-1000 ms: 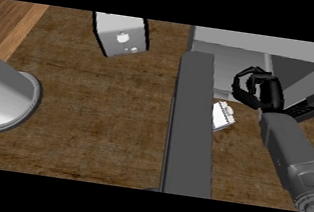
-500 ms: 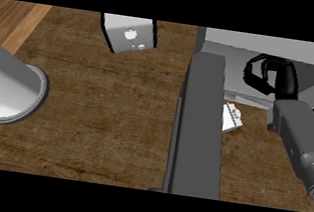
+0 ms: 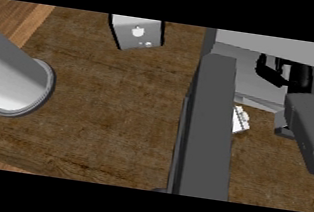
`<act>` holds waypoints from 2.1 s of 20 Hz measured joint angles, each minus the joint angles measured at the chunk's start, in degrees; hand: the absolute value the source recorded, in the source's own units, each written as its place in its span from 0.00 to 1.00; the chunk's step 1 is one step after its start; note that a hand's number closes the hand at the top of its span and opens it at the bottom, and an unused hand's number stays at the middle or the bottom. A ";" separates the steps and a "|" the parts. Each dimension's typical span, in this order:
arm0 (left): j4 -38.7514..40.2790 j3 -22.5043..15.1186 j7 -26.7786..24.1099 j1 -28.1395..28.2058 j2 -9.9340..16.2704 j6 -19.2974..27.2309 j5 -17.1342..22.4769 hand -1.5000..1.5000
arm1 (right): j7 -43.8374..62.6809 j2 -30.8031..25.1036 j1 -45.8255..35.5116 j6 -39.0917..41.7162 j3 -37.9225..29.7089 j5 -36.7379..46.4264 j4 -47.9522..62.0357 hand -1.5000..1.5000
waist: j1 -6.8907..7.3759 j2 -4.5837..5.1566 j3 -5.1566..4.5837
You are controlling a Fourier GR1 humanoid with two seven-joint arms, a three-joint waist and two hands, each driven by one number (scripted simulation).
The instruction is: Pick up the milk, place it into the microwave and close the microwave
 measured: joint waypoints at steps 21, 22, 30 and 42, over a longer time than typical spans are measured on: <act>2.42 -0.02 0.23 -4.22 2.50 -0.01 -2.28 0.00 | 1.34 -4.51 -1.65 -1.33 -1.45 -0.47 0.61 1.00 | 2.49 1.86 0.27; 2.45 -0.01 0.21 -4.44 2.62 -0.04 -2.53 0.00 | 1.30 -4.59 -1.66 -1.26 -1.45 -0.44 0.64 1.00 | 2.61 1.94 0.28; 3.30 -0.30 0.18 -5.32 2.96 -0.57 -4.02 0.00 | 2.03 -4.85 -2.58 -2.44 -1.84 -0.56 0.73 0.00 | 3.31 1.98 0.23; 5.21 -1.37 -0.03 -7.82 3.28 -1.05 -6.74 0.00 | 6.40 2.11 -8.41 0.44 1.15 2.29 2.25 0.00 | 4.33 1.34 -0.16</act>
